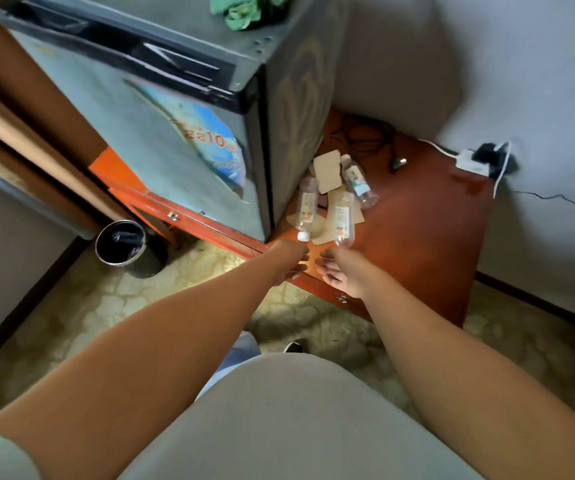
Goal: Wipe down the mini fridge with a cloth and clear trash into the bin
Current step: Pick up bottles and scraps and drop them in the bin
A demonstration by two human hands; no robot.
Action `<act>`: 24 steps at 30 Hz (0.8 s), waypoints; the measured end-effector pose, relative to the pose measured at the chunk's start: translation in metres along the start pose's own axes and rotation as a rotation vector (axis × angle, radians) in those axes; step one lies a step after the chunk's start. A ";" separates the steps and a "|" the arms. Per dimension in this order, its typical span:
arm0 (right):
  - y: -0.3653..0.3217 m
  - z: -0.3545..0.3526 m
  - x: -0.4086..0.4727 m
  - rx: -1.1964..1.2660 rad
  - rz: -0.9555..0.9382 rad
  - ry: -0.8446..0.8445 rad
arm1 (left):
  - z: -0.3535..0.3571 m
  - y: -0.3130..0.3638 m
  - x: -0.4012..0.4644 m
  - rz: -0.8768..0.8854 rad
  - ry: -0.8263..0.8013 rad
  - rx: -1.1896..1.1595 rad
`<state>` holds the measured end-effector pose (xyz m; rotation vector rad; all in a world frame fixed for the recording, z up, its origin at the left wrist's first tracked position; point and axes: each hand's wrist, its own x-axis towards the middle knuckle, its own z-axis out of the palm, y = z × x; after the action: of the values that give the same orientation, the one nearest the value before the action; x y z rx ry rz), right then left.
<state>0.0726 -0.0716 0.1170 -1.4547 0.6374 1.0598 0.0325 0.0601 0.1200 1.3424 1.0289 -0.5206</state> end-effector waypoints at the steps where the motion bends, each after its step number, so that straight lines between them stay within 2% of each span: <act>1: -0.003 -0.007 0.001 0.008 -0.007 0.007 | 0.006 0.003 0.003 0.007 -0.011 0.018; 7: -0.015 -0.041 0.021 0.068 0.039 0.061 | 0.035 0.024 0.031 0.033 0.016 0.142; 11: -0.021 -0.046 0.044 -0.043 0.022 0.171 | 0.041 0.037 0.063 0.039 0.237 0.344; 14: -0.024 -0.047 0.066 -0.147 -0.006 0.222 | 0.043 0.047 0.086 -0.023 0.301 0.454; 18: -0.036 -0.039 0.092 -0.230 -0.091 0.291 | 0.041 0.053 0.111 0.059 0.306 0.546; 21: -0.045 -0.035 0.112 -0.234 -0.124 0.338 | 0.049 0.056 0.123 0.172 0.193 0.618; 24: -0.051 -0.032 0.129 -0.211 -0.121 0.368 | 0.062 0.060 0.133 0.156 0.095 0.623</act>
<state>0.1815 -0.0698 0.0250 -1.8729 0.6998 0.7876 0.1654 0.0452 0.0352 1.9959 0.8565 -0.6967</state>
